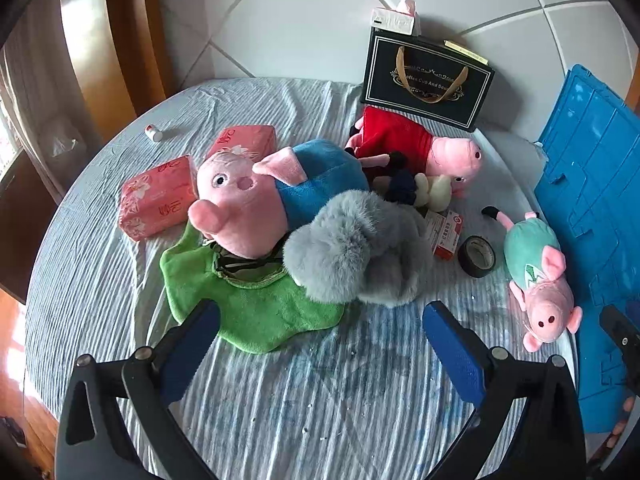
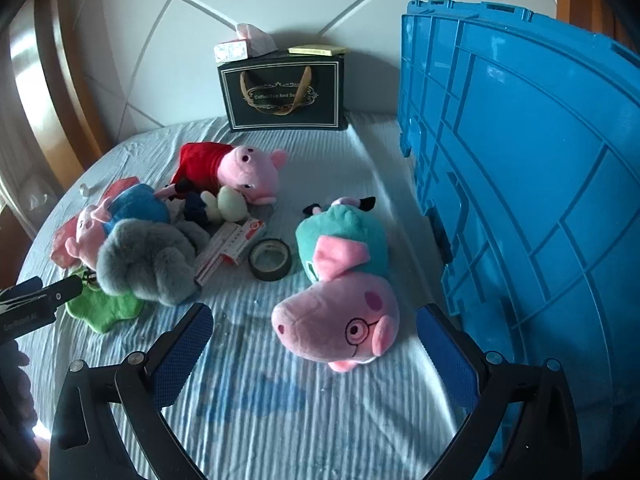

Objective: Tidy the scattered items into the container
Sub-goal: 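Grasp the grey plush with the left gripper while the right grasps the teal-pink pig plush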

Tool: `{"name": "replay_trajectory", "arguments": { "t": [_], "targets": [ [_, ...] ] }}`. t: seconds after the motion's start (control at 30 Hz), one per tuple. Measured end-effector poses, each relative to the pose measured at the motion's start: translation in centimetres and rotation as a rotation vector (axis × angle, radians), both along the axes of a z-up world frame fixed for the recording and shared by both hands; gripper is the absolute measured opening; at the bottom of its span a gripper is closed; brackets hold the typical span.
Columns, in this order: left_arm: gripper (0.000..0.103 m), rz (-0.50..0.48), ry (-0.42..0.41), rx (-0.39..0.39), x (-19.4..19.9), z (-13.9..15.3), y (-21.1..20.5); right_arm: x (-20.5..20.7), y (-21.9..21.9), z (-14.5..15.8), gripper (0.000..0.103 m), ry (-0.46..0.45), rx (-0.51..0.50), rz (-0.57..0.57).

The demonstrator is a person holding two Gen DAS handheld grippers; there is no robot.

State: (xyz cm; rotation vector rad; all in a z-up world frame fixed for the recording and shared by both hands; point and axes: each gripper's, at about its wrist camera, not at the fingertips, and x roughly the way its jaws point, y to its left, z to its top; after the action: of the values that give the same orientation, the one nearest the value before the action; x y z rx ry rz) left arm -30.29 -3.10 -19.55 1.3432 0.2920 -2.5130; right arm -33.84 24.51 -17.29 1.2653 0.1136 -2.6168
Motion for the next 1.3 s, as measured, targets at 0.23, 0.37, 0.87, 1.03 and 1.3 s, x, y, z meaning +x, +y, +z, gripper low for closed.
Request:
{"name": "replay_trajectory", "arguments": {
  "t": [0.23, 0.37, 0.87, 1.03, 1.3],
  "targets": [
    [0.103, -0.049, -0.088, 0.016, -4.7, -2.7, -0.7, -4.3, -0.9, -2.7, 0.103, -0.085, 0.035, -0.045],
    [0.103, -0.078, -0.136, 0.011, -7.2, -4.5, -1.0, -6.8, -1.3, -4.2, 0.103, -0.121, 0.067, -0.068],
    [0.084, -0.182, -0.240, 0.011, -12.2, -11.3, 0.7, -12.7, -1.3, -12.9, 0.103, -0.317, 0.137, -0.122],
    [0.037, -0.216, -0.193, -0.011, -11.7, -10.4, 2.3, -12.5, -1.7, -14.0, 0.103, -0.350, 0.130, -0.102],
    [0.022, -0.220, -0.100, -0.032, -9.3, -6.2, 3.1, -9.2, -2.4, -11.7, 0.081, -0.275, 0.110, -0.098]
  ]
}}
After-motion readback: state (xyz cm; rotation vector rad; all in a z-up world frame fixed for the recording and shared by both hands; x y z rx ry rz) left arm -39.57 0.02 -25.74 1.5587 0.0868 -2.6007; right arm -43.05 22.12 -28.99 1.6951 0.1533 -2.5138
